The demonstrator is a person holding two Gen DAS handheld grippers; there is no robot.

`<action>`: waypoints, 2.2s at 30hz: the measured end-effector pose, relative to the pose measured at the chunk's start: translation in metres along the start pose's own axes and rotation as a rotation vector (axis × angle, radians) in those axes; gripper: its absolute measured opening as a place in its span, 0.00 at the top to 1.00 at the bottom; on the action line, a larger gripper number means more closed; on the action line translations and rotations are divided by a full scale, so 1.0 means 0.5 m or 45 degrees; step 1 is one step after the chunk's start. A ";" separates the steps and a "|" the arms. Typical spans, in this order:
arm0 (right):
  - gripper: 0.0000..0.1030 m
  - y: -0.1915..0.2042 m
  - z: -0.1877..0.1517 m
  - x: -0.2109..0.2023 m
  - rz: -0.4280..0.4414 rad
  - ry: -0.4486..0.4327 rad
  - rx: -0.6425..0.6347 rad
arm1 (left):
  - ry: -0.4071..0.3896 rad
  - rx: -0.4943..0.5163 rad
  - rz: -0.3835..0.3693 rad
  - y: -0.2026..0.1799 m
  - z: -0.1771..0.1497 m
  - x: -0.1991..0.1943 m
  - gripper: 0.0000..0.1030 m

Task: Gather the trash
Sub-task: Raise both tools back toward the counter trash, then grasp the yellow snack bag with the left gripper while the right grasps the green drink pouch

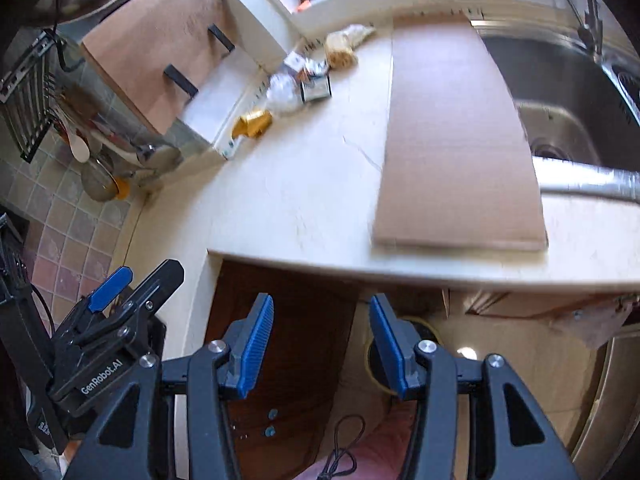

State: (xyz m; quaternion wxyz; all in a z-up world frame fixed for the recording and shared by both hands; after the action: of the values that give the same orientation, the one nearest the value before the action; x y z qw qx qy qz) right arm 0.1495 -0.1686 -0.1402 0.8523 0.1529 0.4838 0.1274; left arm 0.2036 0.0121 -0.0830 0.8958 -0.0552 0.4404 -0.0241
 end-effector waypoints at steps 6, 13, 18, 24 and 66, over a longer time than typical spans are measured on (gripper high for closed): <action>0.50 0.013 0.120 -0.030 -0.055 -0.115 -0.034 | -0.109 0.002 0.032 -0.009 0.115 0.018 0.01; 0.41 0.016 0.230 -0.035 -0.143 -0.205 -0.048 | -0.154 0.048 0.020 -0.027 0.208 0.085 0.01; 0.40 0.011 0.300 -0.017 -0.167 -0.216 -0.024 | -0.171 0.095 0.047 -0.025 0.239 0.133 0.01; 0.28 -0.007 0.386 0.019 -0.177 -0.209 -0.044 | -0.195 0.076 0.102 -0.006 0.261 0.187 0.01; 0.51 -0.141 0.508 0.452 0.169 0.234 -0.390 | -0.094 -0.206 0.453 0.023 0.328 0.545 0.01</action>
State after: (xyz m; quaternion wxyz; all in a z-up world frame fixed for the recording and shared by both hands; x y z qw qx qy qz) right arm 0.4866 -0.1857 -0.2216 0.8075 0.0408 0.5235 0.2687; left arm 0.4998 0.0114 -0.1992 0.8942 -0.0491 0.4105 0.1719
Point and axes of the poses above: each gripper's, at about its wrist camera, not at the fingertips, and x roughly the way its jaws point, y to its left, z to its top, the point moved 6 cm from there along x, roughly the way its jaws point, and after that the axes turned 15 degrees about -x, right-handed, at the moved point
